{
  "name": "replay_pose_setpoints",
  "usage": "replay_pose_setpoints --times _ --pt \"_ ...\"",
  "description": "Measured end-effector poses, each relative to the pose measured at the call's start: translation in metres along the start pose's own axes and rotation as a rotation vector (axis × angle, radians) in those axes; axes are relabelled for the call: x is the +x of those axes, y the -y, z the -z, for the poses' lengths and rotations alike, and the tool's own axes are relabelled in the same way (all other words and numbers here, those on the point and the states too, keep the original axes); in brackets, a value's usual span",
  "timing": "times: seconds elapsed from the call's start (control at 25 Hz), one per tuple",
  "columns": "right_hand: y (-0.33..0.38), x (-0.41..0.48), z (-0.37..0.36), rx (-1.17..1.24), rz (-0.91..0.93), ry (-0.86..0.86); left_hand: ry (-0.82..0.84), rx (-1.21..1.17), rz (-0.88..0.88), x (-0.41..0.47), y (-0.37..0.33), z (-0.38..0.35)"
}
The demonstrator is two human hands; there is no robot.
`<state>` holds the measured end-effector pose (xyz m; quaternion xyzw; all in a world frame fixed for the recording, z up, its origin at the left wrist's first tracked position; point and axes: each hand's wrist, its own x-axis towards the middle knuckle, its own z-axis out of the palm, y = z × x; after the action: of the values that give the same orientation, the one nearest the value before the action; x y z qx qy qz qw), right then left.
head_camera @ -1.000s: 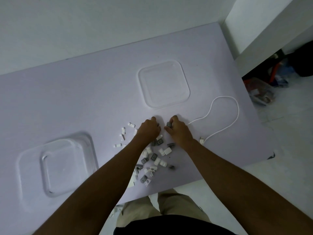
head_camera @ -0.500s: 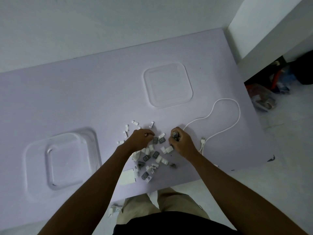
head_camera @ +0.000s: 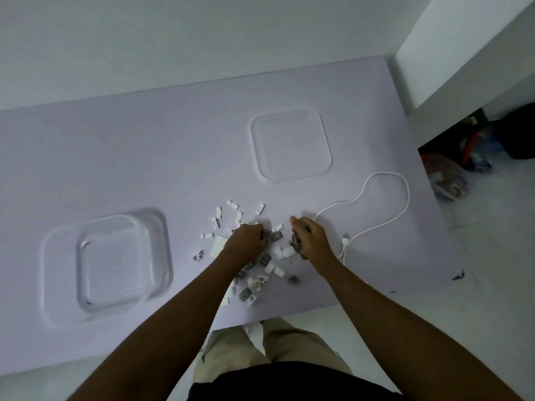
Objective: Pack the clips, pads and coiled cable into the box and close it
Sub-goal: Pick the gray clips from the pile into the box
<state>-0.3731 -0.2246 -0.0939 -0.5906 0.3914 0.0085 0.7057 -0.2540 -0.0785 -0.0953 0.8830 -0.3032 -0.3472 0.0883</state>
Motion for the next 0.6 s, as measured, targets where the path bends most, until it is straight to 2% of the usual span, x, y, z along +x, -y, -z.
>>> replay_pose_setpoints --times 0.08,0.16,0.24,0.36,0.48,0.6 --pt "0.002 -0.002 0.005 0.084 -0.085 -0.023 -0.003 -0.001 0.004 0.001 -0.001 0.000" --pt "-0.001 -0.002 0.007 -0.008 -0.042 -0.055 0.010 -0.027 0.011 0.002 0.000 0.002" --pt "-0.009 -0.001 0.008 -0.305 0.150 -0.087 0.015 -0.076 0.020 0.001 0.005 0.007" --pt "-0.015 0.000 0.004 -0.853 0.389 0.019 0.013 -0.237 0.025 -0.006 0.016 0.012" --pt "-0.008 0.002 -0.009 -1.151 0.412 0.101 0.009 -0.362 0.036 -0.019 0.025 0.015" --pt "-0.001 0.005 -0.017 -1.303 0.388 0.156 -0.028 -0.433 0.070 -0.034 0.027 0.017"
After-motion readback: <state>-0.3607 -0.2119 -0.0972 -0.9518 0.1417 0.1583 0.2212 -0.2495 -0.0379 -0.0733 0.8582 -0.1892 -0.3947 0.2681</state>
